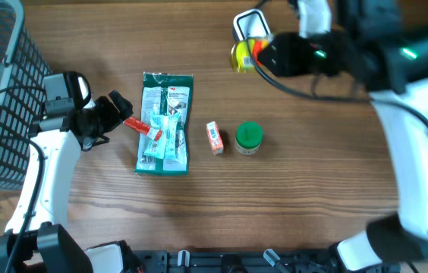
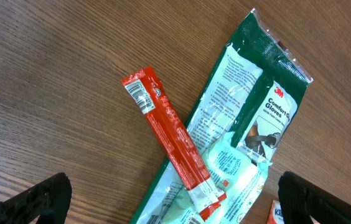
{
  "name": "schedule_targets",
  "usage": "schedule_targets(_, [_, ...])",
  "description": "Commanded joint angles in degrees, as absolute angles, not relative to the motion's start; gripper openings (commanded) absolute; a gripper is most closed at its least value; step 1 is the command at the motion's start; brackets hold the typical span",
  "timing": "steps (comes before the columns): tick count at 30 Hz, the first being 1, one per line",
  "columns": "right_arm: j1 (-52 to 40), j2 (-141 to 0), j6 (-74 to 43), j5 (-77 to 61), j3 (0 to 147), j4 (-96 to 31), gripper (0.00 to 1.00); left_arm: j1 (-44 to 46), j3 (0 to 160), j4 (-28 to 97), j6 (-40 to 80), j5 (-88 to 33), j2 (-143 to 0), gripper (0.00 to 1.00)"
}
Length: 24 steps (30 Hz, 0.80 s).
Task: Scan the item barcode
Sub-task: 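Lift the bottle and hold it up to the white scanner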
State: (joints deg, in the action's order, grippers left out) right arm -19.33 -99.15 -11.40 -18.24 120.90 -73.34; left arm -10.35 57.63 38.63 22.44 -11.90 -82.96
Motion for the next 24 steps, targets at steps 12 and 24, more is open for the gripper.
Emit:
schedule_targets(12, [-29.2,-122.1,1.8,34.8,121.6,-45.0,0.04,-10.4,58.2,38.6,23.0,-12.2,-82.6,1.00])
schedule_targets(24, [-29.8,-136.0,26.0,53.4,121.5,-20.8,0.04,-10.4,58.2,38.6,23.0,-12.2,-82.6,1.00])
